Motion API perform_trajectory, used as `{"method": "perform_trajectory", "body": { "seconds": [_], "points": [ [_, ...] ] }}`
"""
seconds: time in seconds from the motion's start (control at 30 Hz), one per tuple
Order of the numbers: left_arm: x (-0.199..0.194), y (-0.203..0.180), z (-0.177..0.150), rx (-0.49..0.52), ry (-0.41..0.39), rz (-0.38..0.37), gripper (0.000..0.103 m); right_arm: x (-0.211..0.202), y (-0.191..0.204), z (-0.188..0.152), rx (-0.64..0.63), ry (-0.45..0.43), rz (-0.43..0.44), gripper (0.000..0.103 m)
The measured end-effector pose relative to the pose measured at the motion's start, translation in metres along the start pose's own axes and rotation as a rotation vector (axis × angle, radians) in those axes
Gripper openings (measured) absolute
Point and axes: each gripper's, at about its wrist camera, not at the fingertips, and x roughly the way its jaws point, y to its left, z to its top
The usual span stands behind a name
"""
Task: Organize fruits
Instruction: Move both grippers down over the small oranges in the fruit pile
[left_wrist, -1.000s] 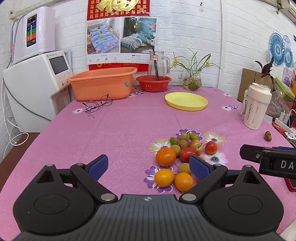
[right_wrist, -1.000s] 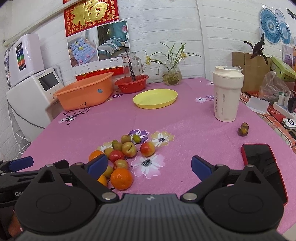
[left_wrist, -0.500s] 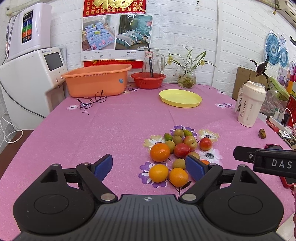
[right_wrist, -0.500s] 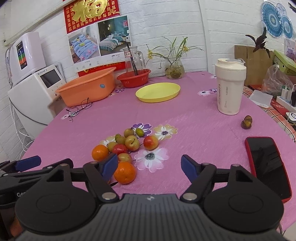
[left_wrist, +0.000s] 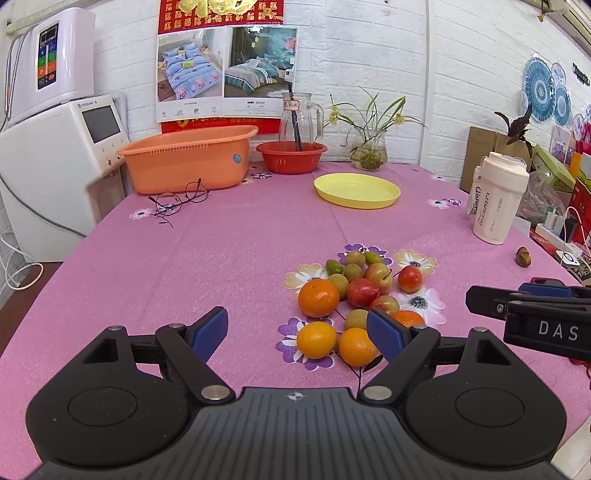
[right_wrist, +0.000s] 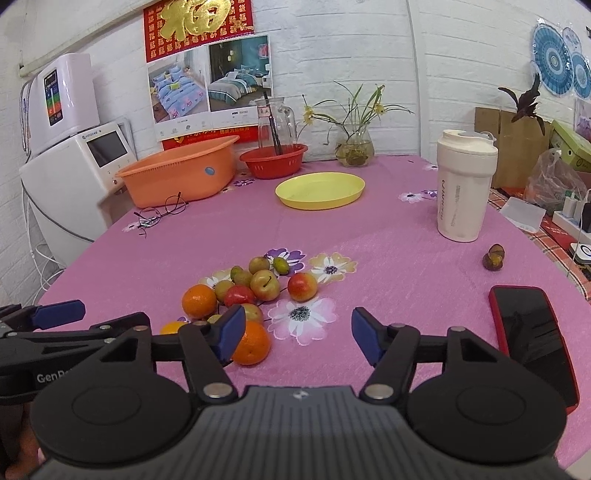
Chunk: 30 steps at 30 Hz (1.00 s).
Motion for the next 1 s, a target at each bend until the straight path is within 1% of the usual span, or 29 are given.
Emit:
{"method": "perform_trajectory", "body": {
  "seconds": [0.17,0.23,0.33,0.47,0.63,0.87,1.0],
  "points": [
    [0.004,0.004,-0.004,-0.002,0.021,-0.006,0.079,0.004,0.001,-0.004,-0.015,0.016,0.019,0.07],
    [0.007,0.005,-0.006,-0.004,0.035,-0.018,0.073,0.005,0.003,-0.006,-0.024,0.023,0.027,0.07],
    [0.011,0.005,-0.01,0.005,0.051,-0.021,0.067,0.008,0.004,-0.007,-0.03,0.038,0.04,0.07],
    [0.012,0.005,-0.011,0.012,0.057,-0.03,0.064,0.011,0.006,-0.008,-0.034,0.048,0.048,0.07],
    [0.013,0.006,-0.011,0.019,0.058,-0.035,0.057,0.012,0.005,-0.009,-0.027,0.058,0.049,0.07],
    [0.017,0.007,-0.013,0.033,0.073,-0.035,0.052,0.014,0.006,-0.011,-0.031,0.066,0.051,0.07],
    [0.023,0.01,-0.015,0.04,0.09,-0.03,0.049,0.02,0.005,-0.014,-0.023,0.085,0.06,0.07]
  ]
}}
